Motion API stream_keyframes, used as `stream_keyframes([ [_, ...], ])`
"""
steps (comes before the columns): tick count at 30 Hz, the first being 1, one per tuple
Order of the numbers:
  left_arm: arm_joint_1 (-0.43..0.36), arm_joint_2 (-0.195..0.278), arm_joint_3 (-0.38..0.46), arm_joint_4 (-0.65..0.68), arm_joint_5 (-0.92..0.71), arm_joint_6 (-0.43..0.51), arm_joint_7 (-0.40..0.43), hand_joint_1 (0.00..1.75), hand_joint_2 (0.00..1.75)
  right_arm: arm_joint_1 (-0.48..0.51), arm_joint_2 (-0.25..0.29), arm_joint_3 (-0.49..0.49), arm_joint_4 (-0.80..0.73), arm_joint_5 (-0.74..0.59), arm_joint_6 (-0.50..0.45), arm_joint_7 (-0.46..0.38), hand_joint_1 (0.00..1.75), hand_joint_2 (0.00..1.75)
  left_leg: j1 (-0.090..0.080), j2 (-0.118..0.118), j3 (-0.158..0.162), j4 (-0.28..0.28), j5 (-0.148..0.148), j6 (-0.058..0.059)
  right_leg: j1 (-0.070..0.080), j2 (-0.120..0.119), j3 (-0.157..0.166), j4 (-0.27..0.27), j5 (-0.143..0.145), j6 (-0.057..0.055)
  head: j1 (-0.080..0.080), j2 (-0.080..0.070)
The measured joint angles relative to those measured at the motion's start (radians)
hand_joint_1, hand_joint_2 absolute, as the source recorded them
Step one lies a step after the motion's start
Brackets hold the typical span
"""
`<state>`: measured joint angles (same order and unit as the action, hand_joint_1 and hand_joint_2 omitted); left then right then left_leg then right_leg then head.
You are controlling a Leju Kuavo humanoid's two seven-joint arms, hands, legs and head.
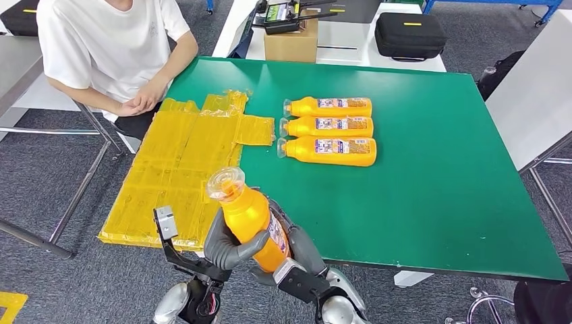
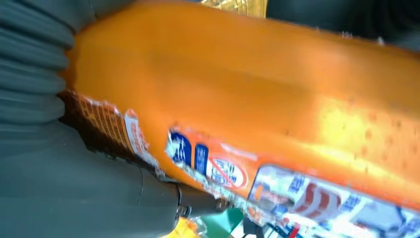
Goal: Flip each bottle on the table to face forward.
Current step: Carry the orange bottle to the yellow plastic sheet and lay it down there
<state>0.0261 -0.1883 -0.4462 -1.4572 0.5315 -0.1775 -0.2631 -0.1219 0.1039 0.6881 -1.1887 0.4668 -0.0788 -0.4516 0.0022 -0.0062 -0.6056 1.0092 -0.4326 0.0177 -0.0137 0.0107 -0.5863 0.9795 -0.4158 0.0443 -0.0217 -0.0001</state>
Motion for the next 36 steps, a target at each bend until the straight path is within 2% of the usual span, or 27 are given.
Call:
stream_keyframes([
  [8,0.048,0.004,0.027,-0.034,0.034,0.000,0.009,1.75,1.75,0.019,0.020,-0.002,0.000,-0.006,-0.056,-0.015,0.00,0.00,0.000,0.000,0.000,0.000,0.000,0.000,0.000,0.000,0.000,0.000,0.000,0.000,0.000,0.000],
  [12,0.072,0.003,0.050,-0.057,0.008,0.052,-0.002,1.75,1.75,0.043,0.028,-0.013,-0.010,-0.022,-0.117,-0.031,0.00,0.00,0.000,0.000,0.000,0.000,0.000,0.000,0.000,0.000,-0.001,0.000,0.000,0.000,0.000,0.000],
  [16,0.075,0.003,0.099,-0.072,-0.145,0.176,-0.058,1.75,1.75,0.096,0.025,-0.055,-0.046,-0.047,-0.194,-0.040,0.00,0.00,0.000,0.000,0.000,0.000,0.000,0.000,0.000,0.000,-0.001,0.000,0.000,0.000,0.000,0.000],
  [21,0.073,0.008,0.158,-0.086,-0.475,0.357,-0.125,1.75,1.75,0.181,0.019,-0.133,-0.117,-0.078,-0.353,-0.059,0.00,0.00,0.000,-0.001,0.000,0.000,0.000,0.000,0.000,0.000,0.000,0.000,0.000,0.000,0.000,0.000],
  [24,0.076,0.018,0.197,-0.094,-0.579,0.368,-0.127,1.75,1.75,0.234,0.017,-0.211,-0.168,-0.103,-0.429,-0.075,0.00,0.00,0.000,0.000,-0.001,0.000,0.000,0.000,0.000,0.000,-0.001,0.000,0.000,0.000,0.000,0.000],
  [32,0.092,0.036,0.253,-0.111,-0.610,0.319,-0.094,1.75,1.75,0.302,0.033,-0.397,-0.231,-0.127,-0.477,-0.131,0.00,0.00,0.000,0.000,-0.001,0.000,0.000,0.000,0.000,0.000,-0.001,0.000,0.000,0.000,0.000,0.000],
  [34,0.089,0.045,0.257,-0.109,-0.717,0.356,-0.079,1.75,1.75,0.312,0.042,-0.436,-0.232,-0.127,-0.469,-0.152,0.00,0.00,0.000,0.000,0.000,0.000,0.000,0.000,0.000,0.000,-0.001,0.000,0.000,0.000,0.000,0.000],
  [36,0.073,0.058,0.258,-0.095,-0.909,0.419,-0.048,1.75,1.75,0.319,0.052,-0.463,-0.232,-0.125,-0.448,-0.166,0.00,0.00,0.000,0.000,0.000,0.000,0.000,0.000,0.000,0.000,-0.001,0.000,0.000,0.000,0.000,0.000],
])
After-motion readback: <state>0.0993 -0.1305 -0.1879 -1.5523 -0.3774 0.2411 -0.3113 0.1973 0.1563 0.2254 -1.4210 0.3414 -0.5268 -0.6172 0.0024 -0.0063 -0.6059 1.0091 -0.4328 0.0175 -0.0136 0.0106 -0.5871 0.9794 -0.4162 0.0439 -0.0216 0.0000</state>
